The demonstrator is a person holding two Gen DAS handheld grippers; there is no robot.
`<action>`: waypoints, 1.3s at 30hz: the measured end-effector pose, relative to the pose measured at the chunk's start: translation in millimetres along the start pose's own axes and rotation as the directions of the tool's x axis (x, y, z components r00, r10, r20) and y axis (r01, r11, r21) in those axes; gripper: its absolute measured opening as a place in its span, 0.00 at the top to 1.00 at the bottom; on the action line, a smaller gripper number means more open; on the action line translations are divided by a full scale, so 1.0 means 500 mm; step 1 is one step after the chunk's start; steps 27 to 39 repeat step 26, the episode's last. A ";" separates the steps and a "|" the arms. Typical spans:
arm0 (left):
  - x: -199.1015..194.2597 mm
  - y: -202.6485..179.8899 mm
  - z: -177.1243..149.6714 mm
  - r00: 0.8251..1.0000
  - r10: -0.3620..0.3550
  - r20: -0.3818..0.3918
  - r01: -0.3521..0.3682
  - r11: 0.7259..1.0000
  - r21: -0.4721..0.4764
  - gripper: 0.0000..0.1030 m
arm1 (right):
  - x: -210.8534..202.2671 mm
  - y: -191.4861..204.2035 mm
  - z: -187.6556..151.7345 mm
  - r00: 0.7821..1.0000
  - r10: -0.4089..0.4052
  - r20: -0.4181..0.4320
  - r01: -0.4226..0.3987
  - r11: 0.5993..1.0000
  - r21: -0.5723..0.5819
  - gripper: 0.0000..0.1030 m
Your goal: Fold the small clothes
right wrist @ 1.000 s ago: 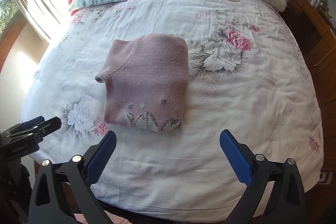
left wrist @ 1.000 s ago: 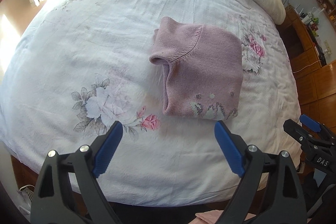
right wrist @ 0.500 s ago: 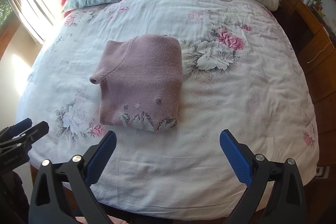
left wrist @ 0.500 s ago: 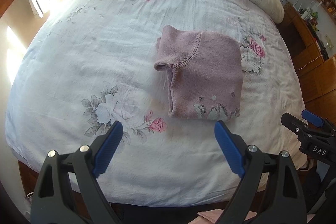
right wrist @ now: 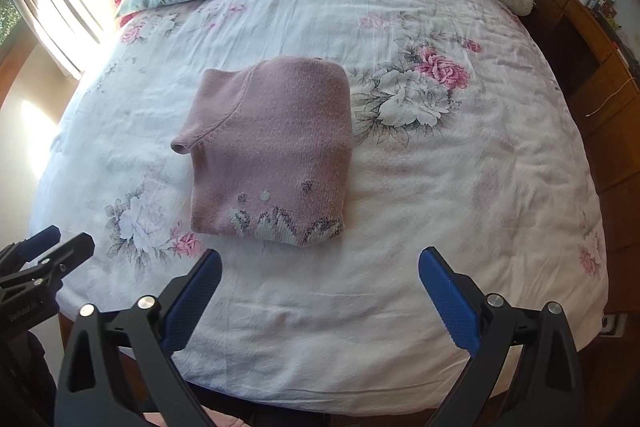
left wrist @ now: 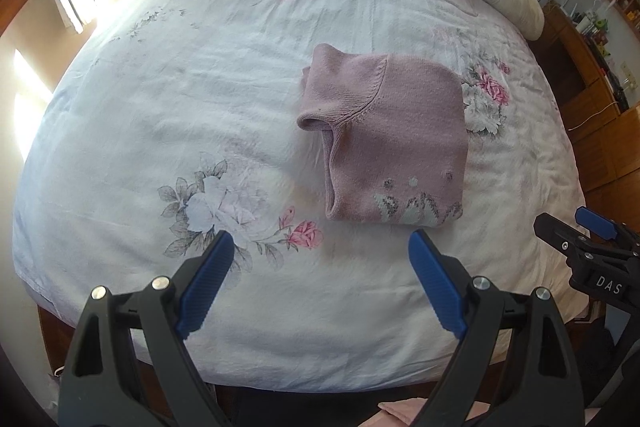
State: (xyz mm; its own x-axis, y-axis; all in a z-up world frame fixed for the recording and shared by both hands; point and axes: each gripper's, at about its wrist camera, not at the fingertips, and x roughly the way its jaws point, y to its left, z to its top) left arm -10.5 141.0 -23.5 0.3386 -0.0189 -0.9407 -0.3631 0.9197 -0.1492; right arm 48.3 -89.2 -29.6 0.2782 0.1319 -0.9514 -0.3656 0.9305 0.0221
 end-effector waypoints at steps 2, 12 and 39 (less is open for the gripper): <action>0.001 0.001 0.001 1.000 0.002 -0.001 -0.002 1.000 -0.001 0.14 | 0.003 -0.005 0.004 1.000 -0.002 -0.004 0.002 1.000 0.003 0.04; 0.011 0.002 0.007 1.000 0.002 -0.009 -0.002 1.000 0.009 0.14 | 0.009 -0.014 0.010 0.999 -0.051 0.003 0.051 0.999 0.003 0.04; 0.013 0.004 0.008 1.000 0.008 -0.005 -0.007 1.000 0.012 0.14 | 0.025 -0.036 0.015 0.999 -0.012 -0.045 0.015 0.999 0.048 0.04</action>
